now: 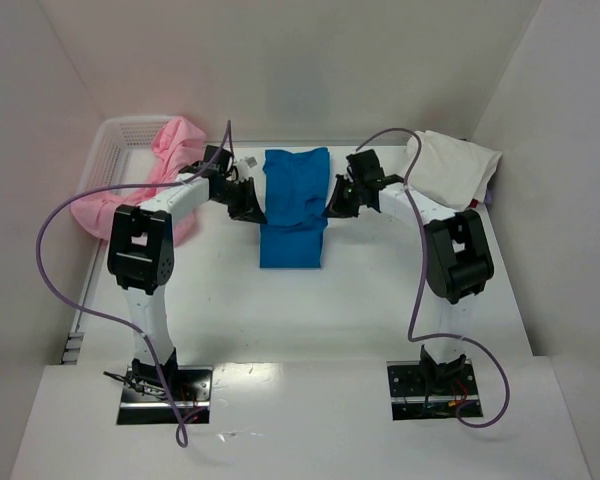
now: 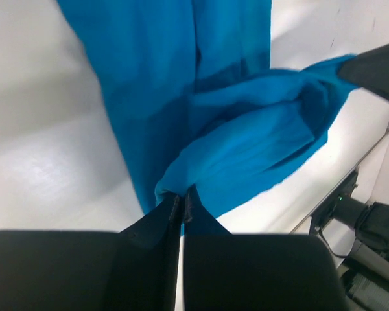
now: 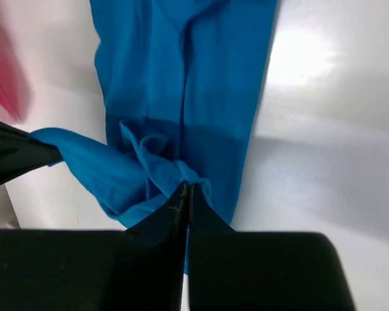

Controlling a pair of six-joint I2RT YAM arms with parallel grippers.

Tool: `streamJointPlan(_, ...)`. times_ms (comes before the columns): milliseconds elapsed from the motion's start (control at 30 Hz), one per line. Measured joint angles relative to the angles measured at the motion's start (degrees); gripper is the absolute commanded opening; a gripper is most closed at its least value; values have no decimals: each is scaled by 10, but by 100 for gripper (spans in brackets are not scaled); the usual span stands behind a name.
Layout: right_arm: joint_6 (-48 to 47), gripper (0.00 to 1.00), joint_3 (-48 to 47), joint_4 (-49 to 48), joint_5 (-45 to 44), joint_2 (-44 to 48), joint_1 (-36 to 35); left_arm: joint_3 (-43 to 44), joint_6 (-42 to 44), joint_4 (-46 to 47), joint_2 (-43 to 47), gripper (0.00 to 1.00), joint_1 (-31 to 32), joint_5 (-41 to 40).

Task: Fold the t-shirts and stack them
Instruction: Fold the folded rectangular tshirt in 1/3 of the way

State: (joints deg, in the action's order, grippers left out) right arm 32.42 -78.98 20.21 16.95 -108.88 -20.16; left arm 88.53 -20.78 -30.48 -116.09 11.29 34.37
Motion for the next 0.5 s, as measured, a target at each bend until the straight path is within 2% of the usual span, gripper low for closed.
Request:
streamJointPlan(333, -24, 0, -96, 4, 18, -60, 24, 60, 12, -6, -38, 0, -24, 14)
streamJointPlan(500, -32, 0, -113, 5, 28, -101, 25, 79, 13, -6, -60, 5, -24, 27)
